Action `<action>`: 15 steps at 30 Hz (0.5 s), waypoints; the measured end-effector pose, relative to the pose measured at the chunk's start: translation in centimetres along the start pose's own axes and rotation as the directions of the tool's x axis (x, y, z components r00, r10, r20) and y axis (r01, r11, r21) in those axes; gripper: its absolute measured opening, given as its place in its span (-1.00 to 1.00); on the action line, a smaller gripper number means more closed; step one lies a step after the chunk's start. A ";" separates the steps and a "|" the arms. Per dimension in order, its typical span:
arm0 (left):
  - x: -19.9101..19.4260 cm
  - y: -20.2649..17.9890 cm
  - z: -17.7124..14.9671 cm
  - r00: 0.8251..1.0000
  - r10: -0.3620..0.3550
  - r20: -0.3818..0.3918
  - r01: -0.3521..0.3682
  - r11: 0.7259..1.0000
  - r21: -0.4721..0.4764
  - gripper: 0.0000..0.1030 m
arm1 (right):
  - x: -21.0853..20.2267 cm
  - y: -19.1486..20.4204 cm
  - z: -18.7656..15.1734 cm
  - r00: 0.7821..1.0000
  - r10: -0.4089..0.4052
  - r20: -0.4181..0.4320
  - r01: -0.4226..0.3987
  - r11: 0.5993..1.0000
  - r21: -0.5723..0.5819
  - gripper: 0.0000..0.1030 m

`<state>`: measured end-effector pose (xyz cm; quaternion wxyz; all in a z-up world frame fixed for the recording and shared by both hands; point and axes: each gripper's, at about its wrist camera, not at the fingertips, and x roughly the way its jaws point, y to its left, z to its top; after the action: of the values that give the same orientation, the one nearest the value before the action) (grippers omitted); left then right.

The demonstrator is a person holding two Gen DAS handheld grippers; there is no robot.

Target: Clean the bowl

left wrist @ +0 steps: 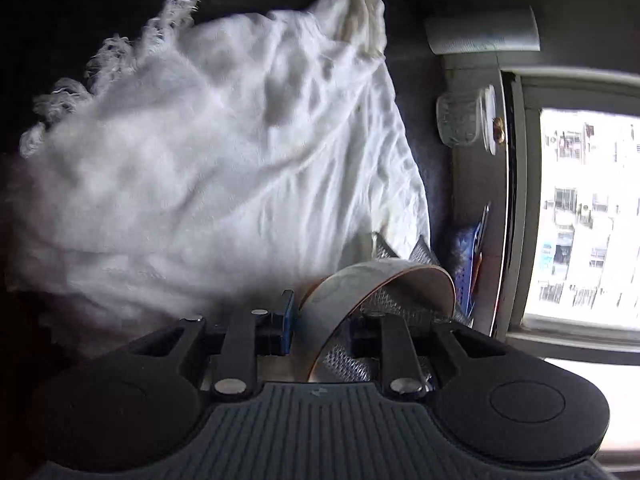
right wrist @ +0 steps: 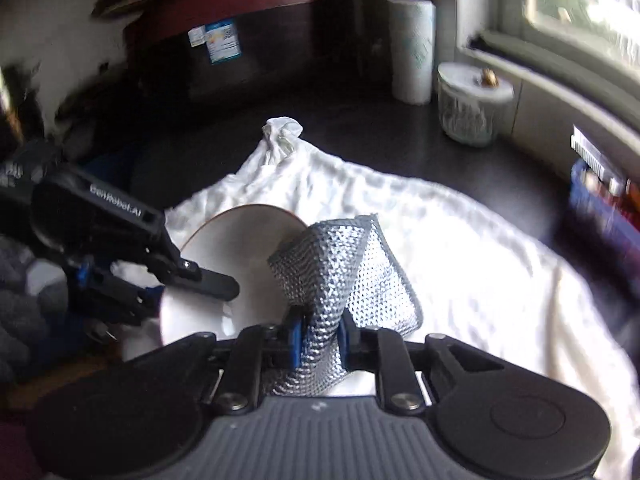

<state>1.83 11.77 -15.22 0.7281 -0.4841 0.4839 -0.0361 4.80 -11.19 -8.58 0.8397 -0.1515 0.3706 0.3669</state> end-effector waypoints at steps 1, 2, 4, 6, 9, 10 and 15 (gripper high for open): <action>-0.1 -1.2 0.0 0.999 0.038 0.000 -0.038 0.994 0.100 -0.57 | 0.0 0.7 0.0 0.999 -0.033 0.001 0.033 0.997 -0.072 -0.68; -0.1 -2.6 -0.3 0.997 0.081 0.009 -0.081 0.974 0.211 -0.57 | 0.0 1.3 -0.2 0.999 -0.054 0.004 0.054 0.989 -0.135 -0.69; -0.1 -5.4 -1.2 0.983 0.175 0.056 -0.182 0.880 0.438 -0.57 | 0.0 2.4 -0.4 0.997 -0.081 0.016 0.083 0.964 -0.252 -0.68; 0.0 -7.9 -2.2 0.964 0.242 0.110 -0.256 0.740 0.622 -0.57 | -0.2 3.4 -0.8 0.994 -0.100 0.035 0.106 0.925 -0.365 -0.69; 0.4 -10.9 -4.2 0.939 0.300 0.169 -0.303 0.486 0.820 -0.63 | -0.5 4.8 -1.3 0.991 -0.111 0.072 0.132 0.843 -0.521 -0.72; 0.5 -11.4 -4.8 0.933 0.312 0.178 -0.304 0.425 0.853 -0.69 | -0.5 5.1 -1.4 0.990 -0.111 0.083 0.139 0.816 -0.562 -0.72; -0.1 -10.2 -4.0 0.936 0.309 0.168 -0.319 0.548 0.773 -0.69 | 0.0 4.8 -1.4 0.994 -0.102 0.050 0.112 0.816 -0.567 -0.67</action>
<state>3.07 3.78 -7.88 0.8632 -0.0188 0.4919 -0.1123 0.53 -8.64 -9.46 0.7787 -0.4124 0.2281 0.4142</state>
